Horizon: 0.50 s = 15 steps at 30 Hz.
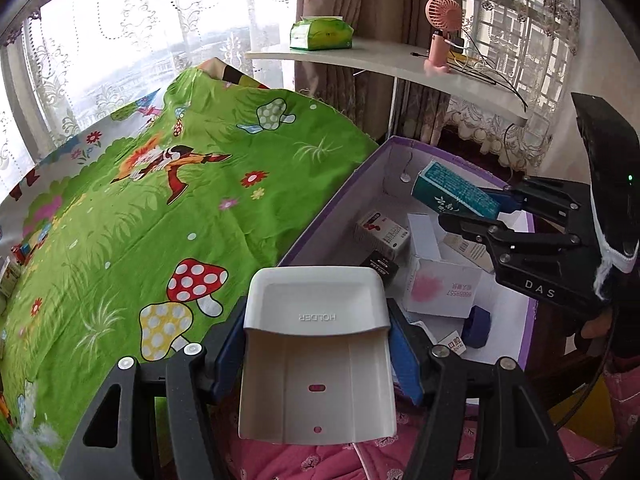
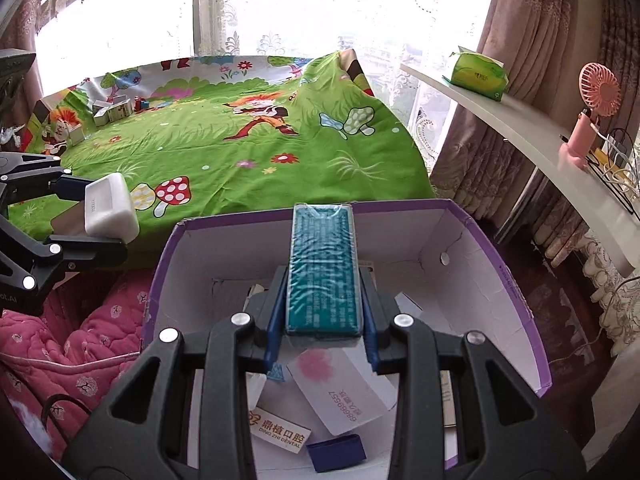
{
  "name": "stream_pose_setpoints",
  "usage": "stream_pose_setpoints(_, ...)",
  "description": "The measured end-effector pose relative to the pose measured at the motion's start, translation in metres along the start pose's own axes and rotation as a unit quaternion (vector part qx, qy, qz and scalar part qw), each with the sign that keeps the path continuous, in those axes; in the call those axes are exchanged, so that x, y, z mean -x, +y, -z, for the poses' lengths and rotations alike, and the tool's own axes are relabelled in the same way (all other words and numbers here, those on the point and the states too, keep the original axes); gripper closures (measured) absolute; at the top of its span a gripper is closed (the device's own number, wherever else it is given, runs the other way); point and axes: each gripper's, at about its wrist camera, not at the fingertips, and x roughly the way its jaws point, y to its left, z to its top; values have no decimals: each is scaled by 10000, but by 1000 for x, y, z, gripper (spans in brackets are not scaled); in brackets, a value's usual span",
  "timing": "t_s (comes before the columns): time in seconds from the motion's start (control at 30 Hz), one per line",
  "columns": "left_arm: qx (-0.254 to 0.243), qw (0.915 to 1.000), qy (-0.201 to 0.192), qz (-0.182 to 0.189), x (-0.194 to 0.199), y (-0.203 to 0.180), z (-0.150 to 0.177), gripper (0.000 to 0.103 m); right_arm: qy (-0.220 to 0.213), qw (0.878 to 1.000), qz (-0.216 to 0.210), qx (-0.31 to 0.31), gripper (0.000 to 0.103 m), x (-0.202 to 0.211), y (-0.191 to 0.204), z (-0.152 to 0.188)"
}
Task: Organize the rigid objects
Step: 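Open both grippers to drop the tray and teal box inside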
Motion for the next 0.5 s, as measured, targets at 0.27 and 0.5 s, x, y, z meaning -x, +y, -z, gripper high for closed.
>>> stream_pose_setpoints(0.27,-303,9968,12,745,-23,-40,-12,39,286,9982,492,-170,66,-4,-34,19)
stream_pose_setpoints(0.5,-340,9976,-373,481,-12,-20,0,25,417,9854,1575,-485,26,-5,-59,12)
